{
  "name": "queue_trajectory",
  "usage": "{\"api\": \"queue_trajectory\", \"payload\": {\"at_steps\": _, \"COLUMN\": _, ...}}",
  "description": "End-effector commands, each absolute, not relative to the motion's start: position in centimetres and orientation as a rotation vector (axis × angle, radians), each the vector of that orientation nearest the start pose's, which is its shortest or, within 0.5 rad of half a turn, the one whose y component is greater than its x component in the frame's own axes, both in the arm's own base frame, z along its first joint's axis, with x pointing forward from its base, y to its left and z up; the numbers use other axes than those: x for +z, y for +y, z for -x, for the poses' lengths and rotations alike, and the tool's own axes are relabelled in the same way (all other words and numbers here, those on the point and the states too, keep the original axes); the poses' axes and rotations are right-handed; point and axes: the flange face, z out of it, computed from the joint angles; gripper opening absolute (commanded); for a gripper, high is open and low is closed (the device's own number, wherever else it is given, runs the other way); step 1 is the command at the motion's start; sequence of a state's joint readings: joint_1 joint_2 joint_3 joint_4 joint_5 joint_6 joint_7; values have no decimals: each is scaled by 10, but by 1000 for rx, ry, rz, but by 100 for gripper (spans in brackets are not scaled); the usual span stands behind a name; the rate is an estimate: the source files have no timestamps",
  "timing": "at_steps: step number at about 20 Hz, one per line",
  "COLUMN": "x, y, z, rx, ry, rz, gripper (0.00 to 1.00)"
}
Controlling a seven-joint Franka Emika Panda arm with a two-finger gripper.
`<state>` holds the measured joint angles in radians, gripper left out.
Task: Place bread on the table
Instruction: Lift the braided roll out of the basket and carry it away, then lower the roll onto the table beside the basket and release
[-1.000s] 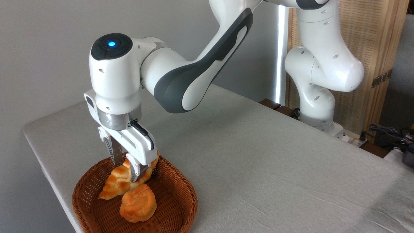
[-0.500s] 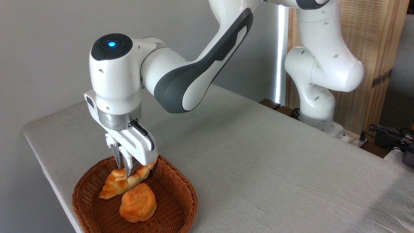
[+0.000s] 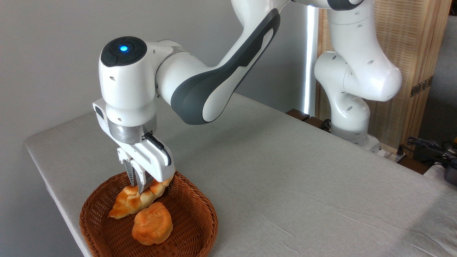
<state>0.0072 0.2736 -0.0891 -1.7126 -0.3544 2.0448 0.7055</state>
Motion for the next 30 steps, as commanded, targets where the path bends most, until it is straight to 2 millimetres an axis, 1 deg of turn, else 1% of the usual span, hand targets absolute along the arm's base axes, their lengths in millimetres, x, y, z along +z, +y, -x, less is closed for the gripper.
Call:
{"api": "queue_trajectory", "payload": {"at_steps": 1, "x": 463, "y": -60, "z": -642, "rx": -296, "ry": 1121, "rz": 3275, "gripper": 0}}
{"api": "queue_trajectory", "payload": {"at_steps": 2, "x": 469, "y": -52, "z": -643, "rx": -302, "ry": 1117, "rz": 3273, "gripper": 0}}
{"api": "queue_trajectory", "payload": {"at_steps": 4, "x": 485, "y": -50, "z": -643, "rx": -310, "ry": 1175, "rz": 3248, "gripper": 0}}
{"api": "queue_trajectory", "payload": {"at_steps": 7, "x": 520, "y": -50, "z": -643, "rx": -371, "ry": 1224, "rz": 3197, "gripper": 0}}
{"api": "queue_trajectory", "payload": {"at_steps": 8, "x": 537, "y": -50, "z": -643, "rx": -409, "ry": 1228, "rz": 3175, "gripper": 0}}
{"api": "queue_trajectory", "payload": {"at_steps": 10, "x": 565, "y": -49, "z": -632, "rx": -427, "ry": 1250, "rz": 3130, "gripper": 0}}
{"api": "queue_trajectory", "payload": {"at_steps": 11, "x": 579, "y": -49, "z": -622, "rx": -421, "ry": 1262, "rz": 3103, "gripper": 0}}
{"api": "queue_trajectory", "payload": {"at_steps": 12, "x": 586, "y": -53, "z": -610, "rx": -370, "ry": 1295, "rz": 3079, "gripper": 0}}
{"api": "queue_trajectory", "payload": {"at_steps": 14, "x": 585, "y": -54, "z": -581, "rx": -203, "ry": 1415, "rz": 3011, "gripper": 0}}
{"api": "queue_trajectory", "payload": {"at_steps": 16, "x": 567, "y": -55, "z": -546, "rx": -80, "ry": 1552, "rz": 2920, "gripper": 0}}
{"api": "queue_trajectory", "payload": {"at_steps": 17, "x": 564, "y": -53, "z": -533, "rx": -48, "ry": 1580, "rz": 2884, "gripper": 0}}
{"api": "queue_trajectory", "payload": {"at_steps": 18, "x": 563, "y": -53, "z": -524, "rx": -29, "ry": 1590, "rz": 2867, "gripper": 0}}
{"api": "queue_trajectory", "payload": {"at_steps": 19, "x": 559, "y": -58, "z": -518, "rx": -6, "ry": 1604, "rz": 2852, "gripper": 0}}
{"api": "queue_trajectory", "payload": {"at_steps": 22, "x": 536, "y": -72, "z": -494, "rx": 100, "ry": 1638, "rz": 2814, "gripper": 0}}
{"api": "queue_trajectory", "payload": {"at_steps": 24, "x": 525, "y": -76, "z": -485, "rx": 141, "ry": 1637, "rz": 2820, "gripper": 0}}
{"api": "queue_trajectory", "payload": {"at_steps": 26, "x": 512, "y": -89, "z": -484, "rx": 183, "ry": 1634, "rz": 2825, "gripper": 0}}
{"api": "queue_trajectory", "payload": {"at_steps": 27, "x": 504, "y": -91, "z": -485, "rx": 208, "ry": 1613, "rz": 2830, "gripper": 0}}
{"api": "queue_trajectory", "payload": {"at_steps": 28, "x": 499, "y": -92, "z": -486, "rx": 226, "ry": 1581, "rz": 2817, "gripper": 0}}
{"api": "queue_trajectory", "payload": {"at_steps": 29, "x": 495, "y": -98, "z": -486, "rx": 239, "ry": 1530, "rz": 2824, "gripper": 0}}
{"api": "queue_trajectory", "payload": {"at_steps": 30, "x": 492, "y": -97, "z": -487, "rx": 248, "ry": 1449, "rz": 2854, "gripper": 0}}
